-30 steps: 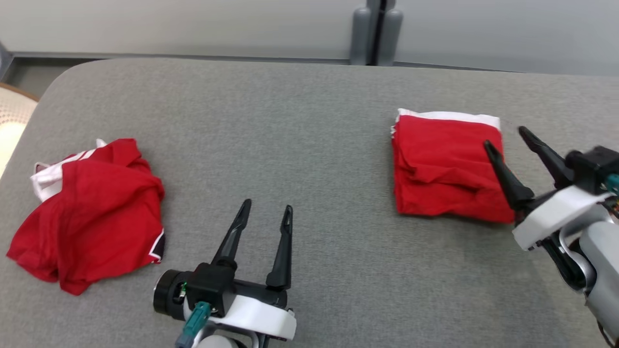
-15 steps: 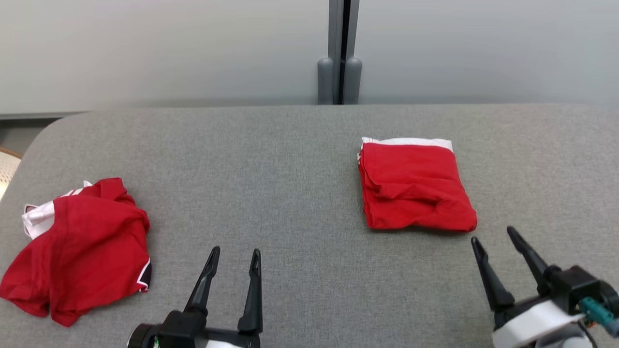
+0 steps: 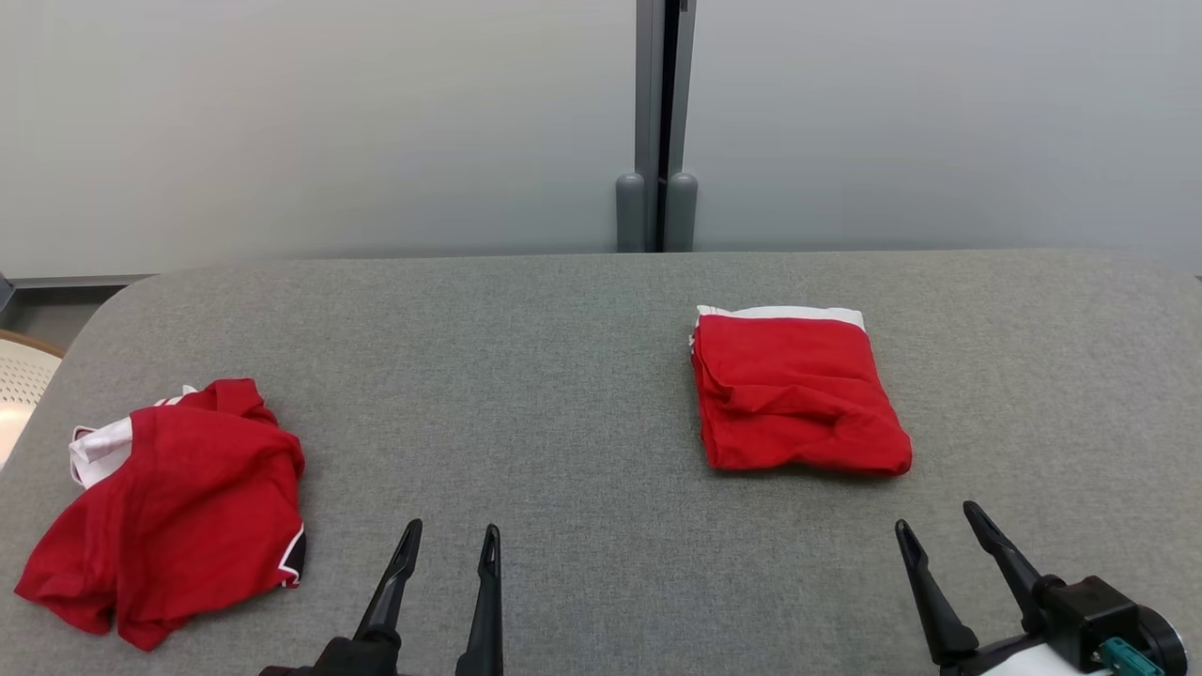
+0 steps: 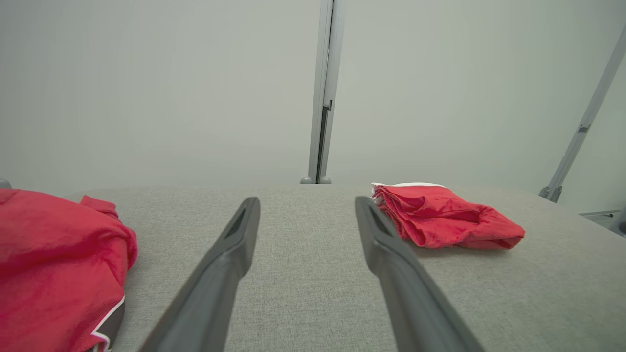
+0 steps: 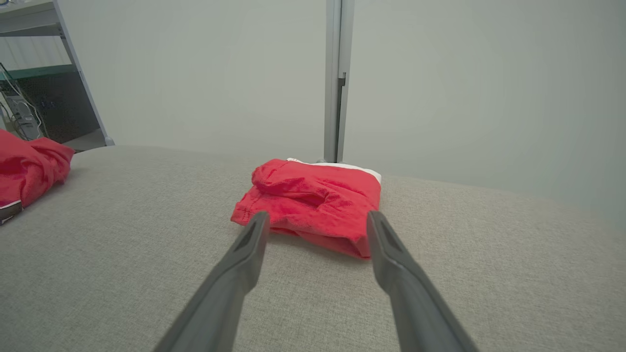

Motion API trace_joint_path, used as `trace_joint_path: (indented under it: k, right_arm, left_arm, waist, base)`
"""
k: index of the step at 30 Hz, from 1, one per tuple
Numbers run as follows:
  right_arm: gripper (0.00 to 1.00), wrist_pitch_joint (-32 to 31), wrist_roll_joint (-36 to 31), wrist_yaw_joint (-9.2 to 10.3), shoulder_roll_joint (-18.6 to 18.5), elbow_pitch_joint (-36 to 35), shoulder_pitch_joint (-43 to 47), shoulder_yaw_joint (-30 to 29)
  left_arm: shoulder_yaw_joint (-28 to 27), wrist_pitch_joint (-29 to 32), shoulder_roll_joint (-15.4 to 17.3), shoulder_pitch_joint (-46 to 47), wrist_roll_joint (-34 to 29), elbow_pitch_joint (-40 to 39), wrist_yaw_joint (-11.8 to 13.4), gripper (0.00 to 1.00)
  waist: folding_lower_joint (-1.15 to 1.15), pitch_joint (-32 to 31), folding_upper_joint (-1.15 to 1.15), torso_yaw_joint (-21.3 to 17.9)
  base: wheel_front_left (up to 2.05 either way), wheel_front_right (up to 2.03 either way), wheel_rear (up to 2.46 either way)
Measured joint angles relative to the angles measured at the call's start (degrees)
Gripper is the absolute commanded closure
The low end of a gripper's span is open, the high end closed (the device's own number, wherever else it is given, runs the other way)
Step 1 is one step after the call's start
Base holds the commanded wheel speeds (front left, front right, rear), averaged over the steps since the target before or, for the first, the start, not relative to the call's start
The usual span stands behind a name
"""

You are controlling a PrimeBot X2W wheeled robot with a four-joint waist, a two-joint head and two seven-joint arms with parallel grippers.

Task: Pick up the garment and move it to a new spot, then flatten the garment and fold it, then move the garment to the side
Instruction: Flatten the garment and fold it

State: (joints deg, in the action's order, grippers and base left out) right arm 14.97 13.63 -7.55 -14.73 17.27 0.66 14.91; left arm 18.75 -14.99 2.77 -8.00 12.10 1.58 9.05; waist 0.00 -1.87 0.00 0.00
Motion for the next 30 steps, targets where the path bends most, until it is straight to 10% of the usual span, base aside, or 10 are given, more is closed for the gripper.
trace_joint_path:
  k: [4,6,20,30]
  right_arm:
    - [0.11,0.00,0.41,0.00,0.70,1.54,-1.08,1.68]
    - [1.00,0.00,1.27,-0.01,1.08,2.93,-3.46,2.90]
    - [1.00,0.13,10.07,-0.01,-13.77,25.73,-31.39,19.36]
    - [1.00,-0.86,21.89,0.00,-20.35,28.93,-35.29,35.37]
  left_arm:
    - [0.08,0.00,0.00,-0.02,-0.24,0.07,-0.37,0.00]
    - [0.57,0.00,0.00,-0.01,-0.27,0.15,-0.41,0.00]
    - [7.68,0.00,0.00,6.67,-0.53,2.03,-1.13,0.00]
    - [10.48,0.00,0.00,10.44,1.68,2.50,0.37,0.00]
  waist:
    - [0.00,0.18,0.00,0.36]
    - [0.00,0.47,0.00,0.67]
    - [0.00,8.10,0.00,7.72]
    - [0.00,14.34,0.00,12.52]
  base:
    - [0.00,0.00,0.00]
    - [0.00,0.00,0.00]
    - [0.00,0.00,0.00]
    - [0.00,0.00,0.00]
